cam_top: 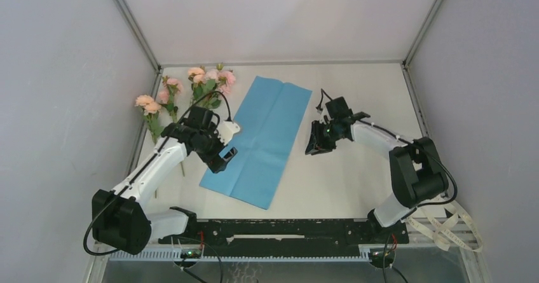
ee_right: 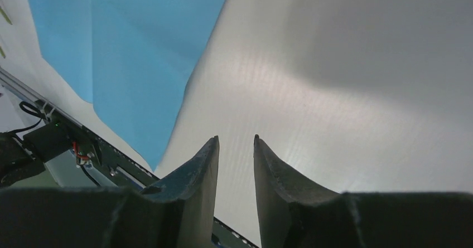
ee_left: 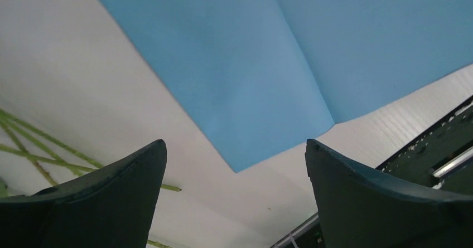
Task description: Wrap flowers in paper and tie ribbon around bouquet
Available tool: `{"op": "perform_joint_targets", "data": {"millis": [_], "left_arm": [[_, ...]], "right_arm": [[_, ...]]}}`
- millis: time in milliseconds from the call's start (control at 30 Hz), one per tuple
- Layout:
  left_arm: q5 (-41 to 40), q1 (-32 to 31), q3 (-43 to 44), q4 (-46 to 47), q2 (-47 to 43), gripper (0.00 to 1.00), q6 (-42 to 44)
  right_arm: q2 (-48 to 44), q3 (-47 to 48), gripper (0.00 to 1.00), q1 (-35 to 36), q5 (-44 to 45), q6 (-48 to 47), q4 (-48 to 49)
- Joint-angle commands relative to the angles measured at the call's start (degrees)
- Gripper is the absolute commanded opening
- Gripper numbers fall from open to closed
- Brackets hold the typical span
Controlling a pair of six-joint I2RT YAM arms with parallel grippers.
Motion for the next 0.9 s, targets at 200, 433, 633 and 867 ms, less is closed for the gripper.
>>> {"op": "perform_joint_targets", "data": {"millis": [200, 433, 633, 867], "left_arm": [[2.3, -2.1, -12.6, 4.0, -10.6, 1.00, 14.6], [1.3, -8.8, -18.1, 12.3, -9.6, 1.00, 14.0], [1.5, -19.9, -20.6, 13.6, -12.2, 1.00, 16.3], [-3.9, -35.2, -29.3, 21.9, -14.6, 1.00, 19.0]], "right_arm": [[1.3, -10.9, 0.43, 16.8, 9.6, 29.4, 34.6], [2.4, -11.5, 0.40, 20.8, 11.0, 33.3, 37.5], [-4.7, -12.7, 0.45, 26.4, 16.6, 29.0, 26.0], [-9.7, -18.6, 0.45, 28.4, 17.1, 31.8, 26.9]]}}
